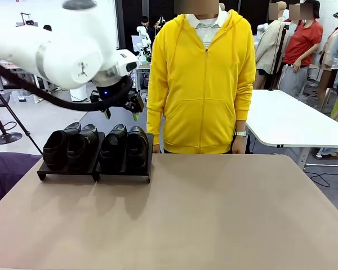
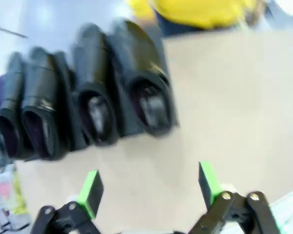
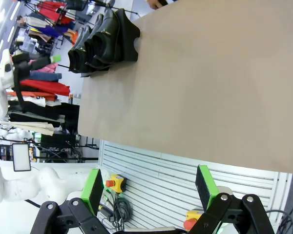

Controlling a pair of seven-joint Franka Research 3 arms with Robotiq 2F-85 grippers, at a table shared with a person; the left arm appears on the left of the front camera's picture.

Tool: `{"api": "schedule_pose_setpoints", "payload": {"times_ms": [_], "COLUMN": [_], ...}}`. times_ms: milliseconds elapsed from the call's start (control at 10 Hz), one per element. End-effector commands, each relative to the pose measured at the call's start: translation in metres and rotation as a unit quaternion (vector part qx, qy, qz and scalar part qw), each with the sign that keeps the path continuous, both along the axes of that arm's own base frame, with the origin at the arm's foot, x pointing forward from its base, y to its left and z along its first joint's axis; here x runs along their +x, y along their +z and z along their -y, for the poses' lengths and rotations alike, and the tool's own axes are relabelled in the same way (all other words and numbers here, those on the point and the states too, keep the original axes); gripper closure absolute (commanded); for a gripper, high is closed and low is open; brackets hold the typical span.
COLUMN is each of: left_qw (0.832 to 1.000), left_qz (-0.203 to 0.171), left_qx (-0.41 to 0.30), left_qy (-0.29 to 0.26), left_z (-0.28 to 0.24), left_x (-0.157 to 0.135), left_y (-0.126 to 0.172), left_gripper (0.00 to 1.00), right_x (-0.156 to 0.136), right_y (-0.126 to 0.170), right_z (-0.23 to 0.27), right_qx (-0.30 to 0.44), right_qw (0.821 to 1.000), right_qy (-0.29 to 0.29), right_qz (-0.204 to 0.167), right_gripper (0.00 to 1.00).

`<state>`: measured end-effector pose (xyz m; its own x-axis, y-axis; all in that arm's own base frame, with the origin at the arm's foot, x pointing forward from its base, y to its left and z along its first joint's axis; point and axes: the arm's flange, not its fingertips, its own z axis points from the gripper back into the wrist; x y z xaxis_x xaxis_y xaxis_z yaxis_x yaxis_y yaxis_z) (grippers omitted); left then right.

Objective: Organize the shoes by placing them on the stand.
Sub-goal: Place the Shoe from the middle of the table onto the Shoes Stand.

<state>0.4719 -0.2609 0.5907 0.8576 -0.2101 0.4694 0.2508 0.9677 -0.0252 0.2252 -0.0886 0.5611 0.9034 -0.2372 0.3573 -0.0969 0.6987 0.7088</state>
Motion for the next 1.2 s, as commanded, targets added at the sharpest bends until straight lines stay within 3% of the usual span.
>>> {"api": "schedule_pose_setpoints", "payload": {"times_ms": [0,200,300,400,600,700,900,1000,1100], "left_qw": [0.979,0.97,0.972,0.976,0.962,0.942,0.893,0.941,0.941], "left_qz": [-0.148,-0.197,-0.187,-0.161,-0.126,-0.095,0.01,-0.114,-0.114], "left_qx": [-0.031,-0.084,-0.119,-0.149,-0.229,-0.296,-0.401,-0.293,-0.293], "left_qy": [-0.137,-0.114,-0.078,-0.014,0.074,0.129,0.205,0.123,0.123], "left_z": [-0.044,-0.088,-0.117,-0.144,-0.201,-0.245,-0.303,-0.253,-0.253], "left_x": [-0.031,-0.078,-0.119,-0.159,-0.23,-0.26,-0.269,-0.244,-0.244], "left_y": [0.006,-0.003,-0.012,-0.021,-0.032,-0.035,-0.054,-0.026,-0.026], "left_gripper": [0.0,0.0,0.0,0.0,0.0,0.0,0.0,0.0,0.0], "right_x": [0.0,0.0,0.0,0.0,0.0,0.0,0.0,0.0,0.0], "right_y": [0.002,0.002,0.002,0.002,0.002,0.002,0.002,0.002,0.002], "right_z": [0.0,0.0,0.0,0.0,0.0,0.0,0.0,0.0,0.0], "right_qx": [0.004,0.004,0.004,0.004,0.004,0.004,0.004,0.004,0.004], "right_qw": [1.0,1.0,1.0,1.0,1.0,1.0,1.0,1.0,1.0], "right_qy": [0.004,0.004,0.004,0.004,0.004,0.004,0.004,0.004,0.004], "right_qz": [0.008,0.008,0.008,0.008,0.008,0.008,0.008,0.008,0.008], "right_gripper": [0.0,0.0,0.0,0.0,0.0,0.0,0.0,0.0,0.0]}}
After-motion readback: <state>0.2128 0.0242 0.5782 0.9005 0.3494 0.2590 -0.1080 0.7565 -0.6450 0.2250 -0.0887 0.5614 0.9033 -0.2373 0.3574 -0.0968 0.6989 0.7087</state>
